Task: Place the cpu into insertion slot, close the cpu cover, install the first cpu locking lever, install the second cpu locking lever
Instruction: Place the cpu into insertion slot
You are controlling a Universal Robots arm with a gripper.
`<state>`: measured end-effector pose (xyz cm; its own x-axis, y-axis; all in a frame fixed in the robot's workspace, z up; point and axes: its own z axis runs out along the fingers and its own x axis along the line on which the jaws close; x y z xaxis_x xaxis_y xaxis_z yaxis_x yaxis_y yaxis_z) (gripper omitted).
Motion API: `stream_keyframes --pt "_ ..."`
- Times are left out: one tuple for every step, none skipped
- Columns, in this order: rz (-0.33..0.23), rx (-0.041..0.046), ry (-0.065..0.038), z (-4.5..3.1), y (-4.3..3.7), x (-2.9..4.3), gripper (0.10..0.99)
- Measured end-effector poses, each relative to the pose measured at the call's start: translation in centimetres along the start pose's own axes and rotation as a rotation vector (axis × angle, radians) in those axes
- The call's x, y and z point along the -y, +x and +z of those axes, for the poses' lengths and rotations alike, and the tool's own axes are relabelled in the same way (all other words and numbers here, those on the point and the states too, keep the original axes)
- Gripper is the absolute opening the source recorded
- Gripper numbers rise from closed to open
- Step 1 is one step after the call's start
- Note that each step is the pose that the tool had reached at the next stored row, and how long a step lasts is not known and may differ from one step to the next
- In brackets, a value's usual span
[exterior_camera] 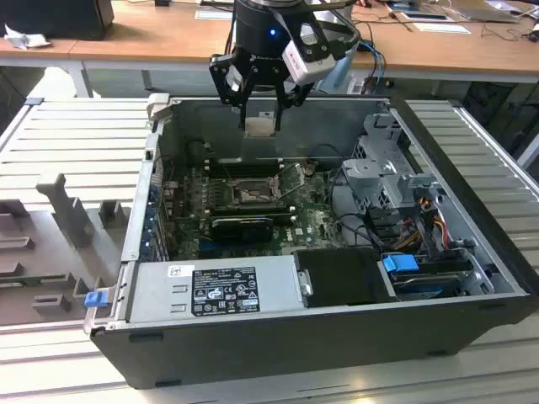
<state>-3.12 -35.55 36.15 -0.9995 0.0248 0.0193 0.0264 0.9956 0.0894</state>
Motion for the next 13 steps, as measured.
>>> stream_keyframes --pt "0.001 0.0 0.0 0.0 0.0 0.0 0.529" --pt "0.007 0.0006 0.0 0.0 0.0 0.0 0.529" --pt "0.011 0.0009 0.0 0.0 0.0 0.0 0.529" --pt "0.016 0.0014 0.0 0.0 0.0 0.0 0.529" --pt "0.019 0.0016 0.0 0.0 0.0 0.0 0.529" --pt "0.022 0.0019 0.0 0.0 0.0 0.0 0.529" --pt "0.025 0.0022 0.0 0.0 0.0 0.0 0.529" --pt "0.028 0.0024 0.0 0.0 0.0 0.0 0.529" --pt "0.03 0.0027 -0.001 0.0 0.0 0.0 0.529" --pt "0.034 0.003 -0.001 0.0 0.0 0.0 0.529" --pt "0.037 0.0033 -0.001 0.0 0.0 0.0 0.529" --pt "0.039 0.0034 -0.001 0.0 0.0 0.0 0.529" --pt "0.044 0.0039 -0.001 0.0 0.0 0.0 0.529"
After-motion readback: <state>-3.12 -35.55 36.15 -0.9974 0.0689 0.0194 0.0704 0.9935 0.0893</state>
